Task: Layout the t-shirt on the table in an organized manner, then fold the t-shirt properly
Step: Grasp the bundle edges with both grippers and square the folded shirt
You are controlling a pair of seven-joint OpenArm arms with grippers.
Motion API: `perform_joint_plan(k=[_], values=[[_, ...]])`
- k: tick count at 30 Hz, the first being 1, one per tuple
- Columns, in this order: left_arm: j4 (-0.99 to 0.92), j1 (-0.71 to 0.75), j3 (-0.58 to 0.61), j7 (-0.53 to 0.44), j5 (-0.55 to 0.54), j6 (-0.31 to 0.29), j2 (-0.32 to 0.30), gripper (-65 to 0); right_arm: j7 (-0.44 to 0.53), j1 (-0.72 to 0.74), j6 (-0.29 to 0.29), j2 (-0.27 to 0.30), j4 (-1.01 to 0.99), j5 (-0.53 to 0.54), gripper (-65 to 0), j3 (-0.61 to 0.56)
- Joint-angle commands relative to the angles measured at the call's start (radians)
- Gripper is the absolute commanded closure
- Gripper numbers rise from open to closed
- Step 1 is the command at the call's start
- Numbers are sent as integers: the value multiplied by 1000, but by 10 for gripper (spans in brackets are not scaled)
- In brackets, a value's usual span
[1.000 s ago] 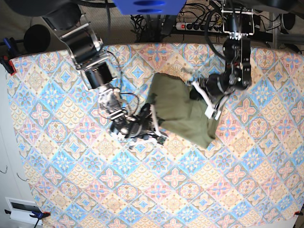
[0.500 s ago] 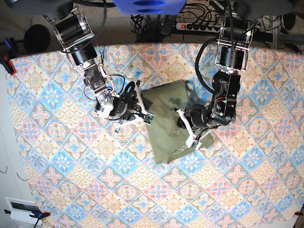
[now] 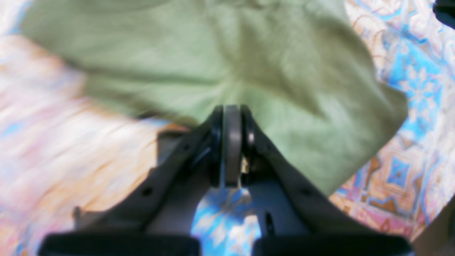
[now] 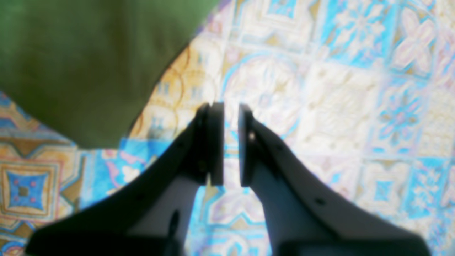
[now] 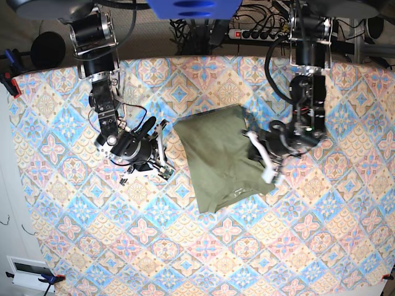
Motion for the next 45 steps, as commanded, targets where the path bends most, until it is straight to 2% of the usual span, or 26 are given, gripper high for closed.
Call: perform_joint_plan(k=[1,4,7,10,14,17,21,27,29,32,36,39,42,45], values=[[48,-22,-37,-7,-4,0,1,0,13,20,-4,0,20,5,-67,5],[100,-11,-84,7,-6,-2,61,0,17,18,-4,-8,21,5,-67,0],[92,-11,-84,-26,-35,-2,116,0,18,18,-4,-58,21,5,-67,0],[14,-17,-80,-47,-38,-2,170,0,18,18,-4,-98,18,5,-67,-1],[-141,-20,-78,-53,-38,-2,190,0,18,18,-4,-140,17,5,-67,3],[-208,-22,-78,-55,-37,-2,182,0,20,18,-4,-154,20,7,-67,3],[-217,-9,-77,-55,-43,-2,122,0,20,18,-4,-186,18,10,-67,-1],[-214,15,-84,-55,-47,-2,101,0,21,26,-4,-212,2,152,-67,-1],[-214,15,-84,-55,-52,-3,101,0,21,28,-4,-219,-48,160,-67,-1],[-214,15,-84,-55,-119,-3,99,0,30,28,-4,-227,-137,160,-67,-1],[-214,15,-84,-53,-261,-3,58,0,115,28,-4,-238,-301,160,-67,0],[-213,15,-84,-52,-340,-3,22,0,136,28,-4,-238,-365,160,-67,5],[-213,18,-89,-53,-432,-3,-36,0,135,25,-4,-233,-344,160,-67,7],[-213,40,-155,-53,-503,-3,-73,0,122,20,-4,-233,-239,160,-67,5]])
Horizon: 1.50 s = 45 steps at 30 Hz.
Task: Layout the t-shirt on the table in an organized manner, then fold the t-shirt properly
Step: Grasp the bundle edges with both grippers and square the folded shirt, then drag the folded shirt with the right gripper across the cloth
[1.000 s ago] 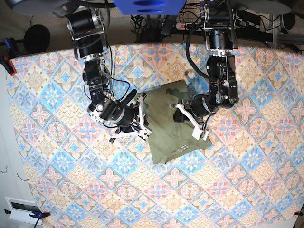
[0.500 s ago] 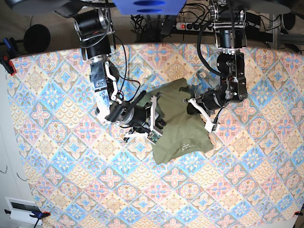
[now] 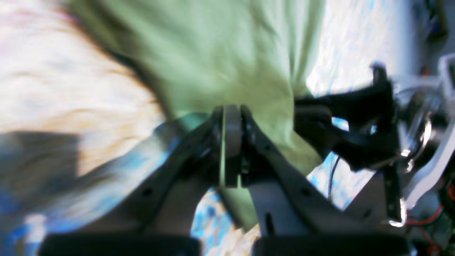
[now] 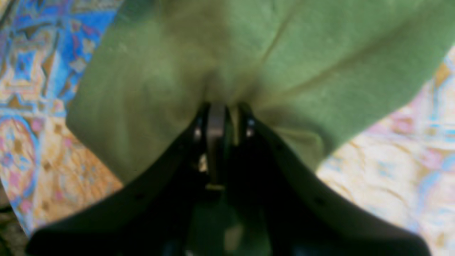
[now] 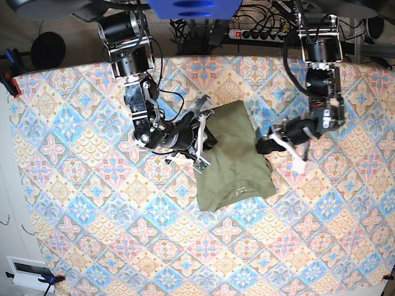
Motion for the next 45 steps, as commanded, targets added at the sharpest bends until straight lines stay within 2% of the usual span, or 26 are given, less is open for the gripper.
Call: perform_joint_plan(k=[1,5,7,10,14,18,24,30,34,38,45], values=[[18,-4,-40,-9,-30,-5,-23,0,23,26,3,-5,72,17,-67,-2],[18,39,-168,-12,-49,-5,-58,0,7,3,3,-16,159,19,-67,-25],[18,68,-233,-12,-50,-5,-67,0,9,3,3,-48,159,19,-67,-76],[16,108,-319,-11,-47,-5,-84,0,15,29,3,-89,119,19,-67,-143],[16,148,-395,-8,-53,-5,-85,0,34,104,3,-89,9,19,-67,-226],[16,183,-443,-8,-53,-5,-85,0,112,167,3,-89,-125,19,-67,-271],[16,196,-463,-8,-55,-5,-85,0,219,244,3,-89,-350,19,-67,-265],[16,205,-475,-8,-55,-5,-85,0,287,254,3,-89,-444,17,-67,-262],[16,205,-475,-9,-55,-5,-85,0,285,251,3,-89,-447,14,-67,-146],[16,200,-475,-9,-55,-5,-85,0,284,248,3,-31,-447,14,-67,1],[16,197,-475,-9,-55,-5,-85,0,284,219,3,63,-459,14,-67,168]])
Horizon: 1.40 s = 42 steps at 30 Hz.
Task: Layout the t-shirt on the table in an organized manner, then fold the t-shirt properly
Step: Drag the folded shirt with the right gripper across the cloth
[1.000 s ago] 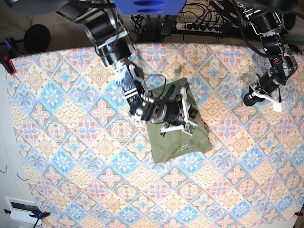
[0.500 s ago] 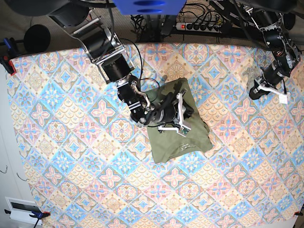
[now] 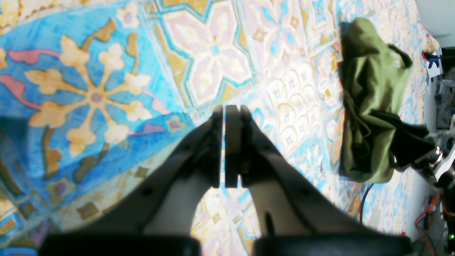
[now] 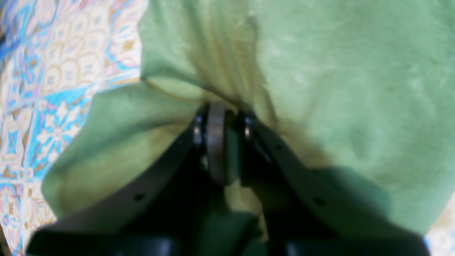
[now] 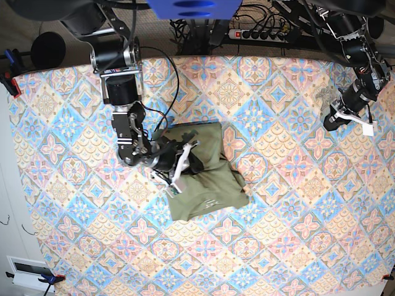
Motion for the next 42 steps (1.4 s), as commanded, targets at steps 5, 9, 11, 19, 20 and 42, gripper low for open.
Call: perform_joint_plan(k=[5,9,11,19,20,42], values=[[17,-12,-5,-8,-19,-7,-20,0,-30,15,-16,62,5,-29,-67,57],[17,-18,-5,-8,-19,-7,-20,0,-23,15,-16,114,5,-29,-67,59],[17,-18,-5,-8,-19,-7,-20,0,-23,15,-16,146,5,-29,-67,59],[17,-17,-1,-8,-19,-7,-20,0,-28,20,-16,225,5,-29,-67,226],[17,-17,0,-8,-19,-7,-20,0,-28,21,-16,231,5,-29,-67,240],[19,-18,3,-8,-18,-7,-19,0,-154,-118,-16,205,364,-29,-67,240]])
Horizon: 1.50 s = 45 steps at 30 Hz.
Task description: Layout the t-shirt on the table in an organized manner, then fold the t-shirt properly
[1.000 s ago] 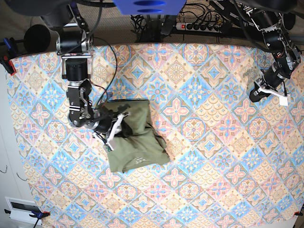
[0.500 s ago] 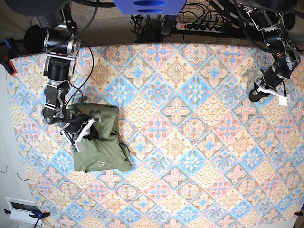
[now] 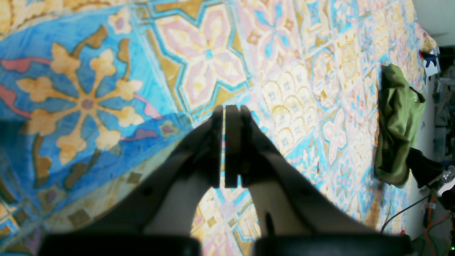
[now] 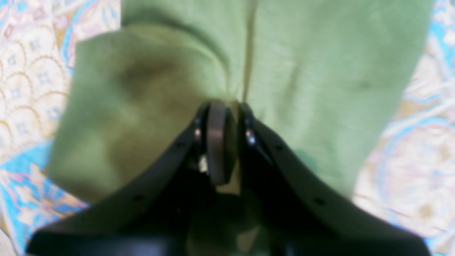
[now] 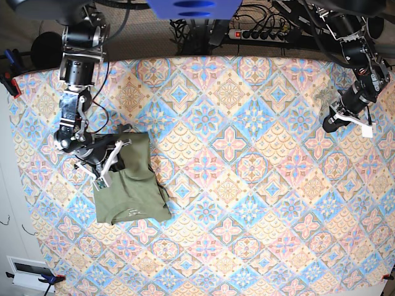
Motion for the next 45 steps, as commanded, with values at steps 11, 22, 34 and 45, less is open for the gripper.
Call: perform_joint_plan(k=[11,22,34,45], values=[[18,-11,-5,-8,-17,-7,-18,0,25,-4,4,-20,31,22,-67,-87],[61,-3,-5,-8,-19,-9,-16,0,24,-24,4,-39,149,25,-67,-110],[448,181,20,-7,-8,-9,-21,0,-88,-353,4,-35,694,26,-67,-14],[618,453,-26,-8,6,-7,-59,0,-88,-712,4,-33,737,290,-39,275]])
